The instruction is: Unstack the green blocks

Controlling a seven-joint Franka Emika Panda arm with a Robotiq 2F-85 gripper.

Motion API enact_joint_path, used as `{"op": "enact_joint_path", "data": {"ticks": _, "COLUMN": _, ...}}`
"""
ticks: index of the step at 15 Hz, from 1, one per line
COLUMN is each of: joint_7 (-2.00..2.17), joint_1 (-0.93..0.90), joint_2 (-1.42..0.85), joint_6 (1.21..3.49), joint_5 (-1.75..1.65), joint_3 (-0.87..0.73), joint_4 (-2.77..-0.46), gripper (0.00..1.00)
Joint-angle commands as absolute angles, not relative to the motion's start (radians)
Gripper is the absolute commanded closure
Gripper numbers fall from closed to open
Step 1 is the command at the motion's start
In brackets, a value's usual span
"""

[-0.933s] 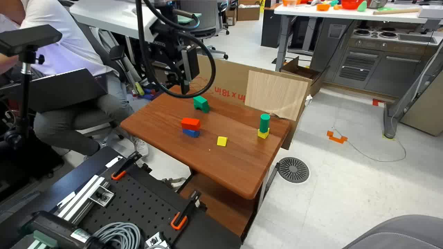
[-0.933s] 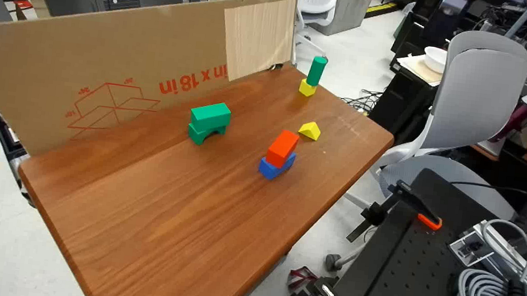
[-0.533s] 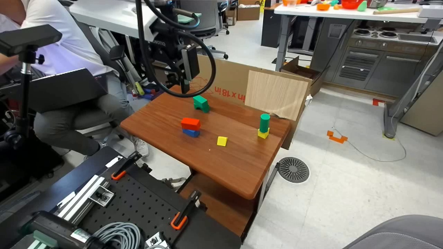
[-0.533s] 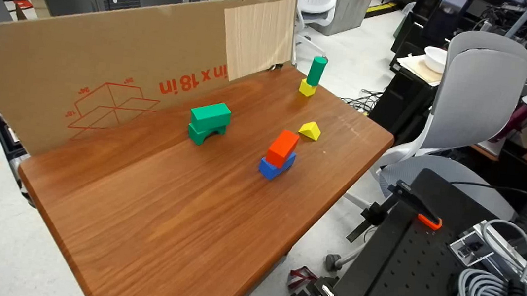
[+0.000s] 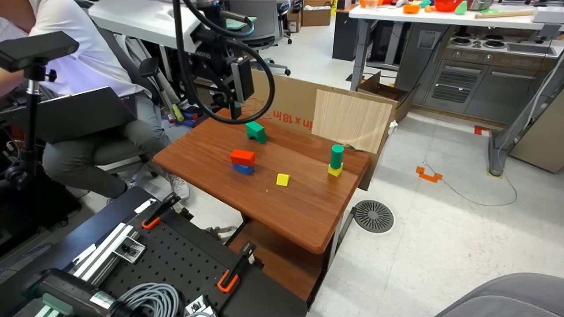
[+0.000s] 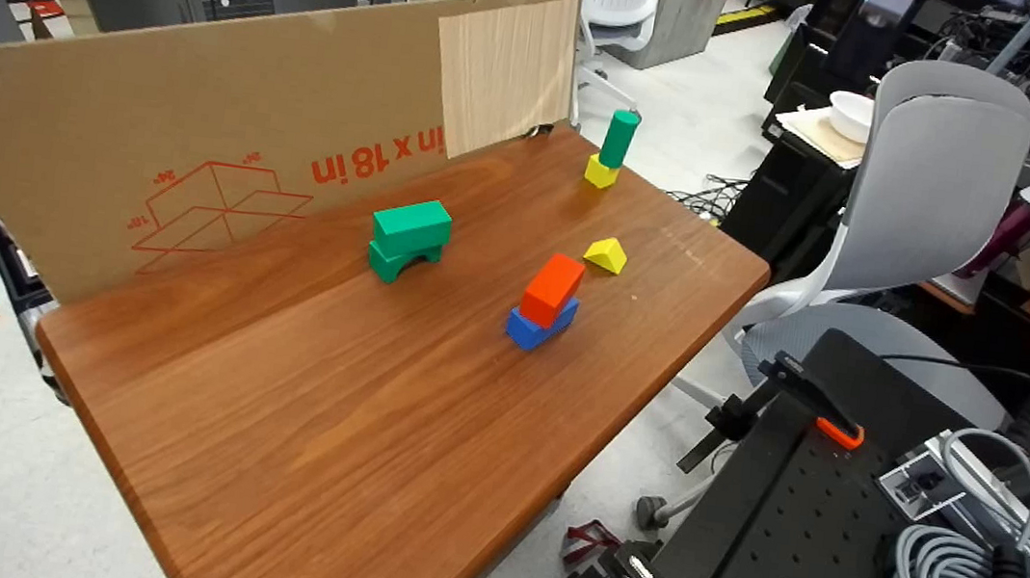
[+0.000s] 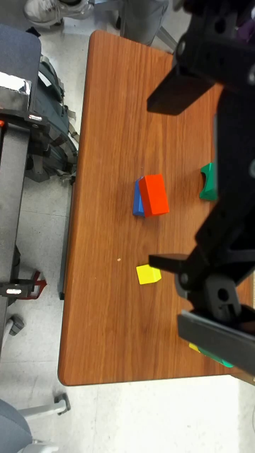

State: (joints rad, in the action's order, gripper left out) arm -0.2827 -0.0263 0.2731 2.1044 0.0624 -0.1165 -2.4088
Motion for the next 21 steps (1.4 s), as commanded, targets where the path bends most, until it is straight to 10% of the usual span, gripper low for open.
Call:
{"op": "enact_joint_path", "data": {"ticks": 1, "joint_7": -0.268, "joint_1": -0.014, "joint_2": 0.257, "joint_6": 2.097, "joint_5": 0.066, "joint_3": -0.099, "joint_4": -2.395, "gripper": 0.0}}
{"op": "enact_joint_path", "data": {"ticks": 21, "joint_7": 0.312, "joint_1": -0.13, "joint_2": -0.486, "joint_6": 2.182, "joint_5": -0.088, "joint_3": 0.025, "joint_4": -1.86, "gripper": 0.0}}
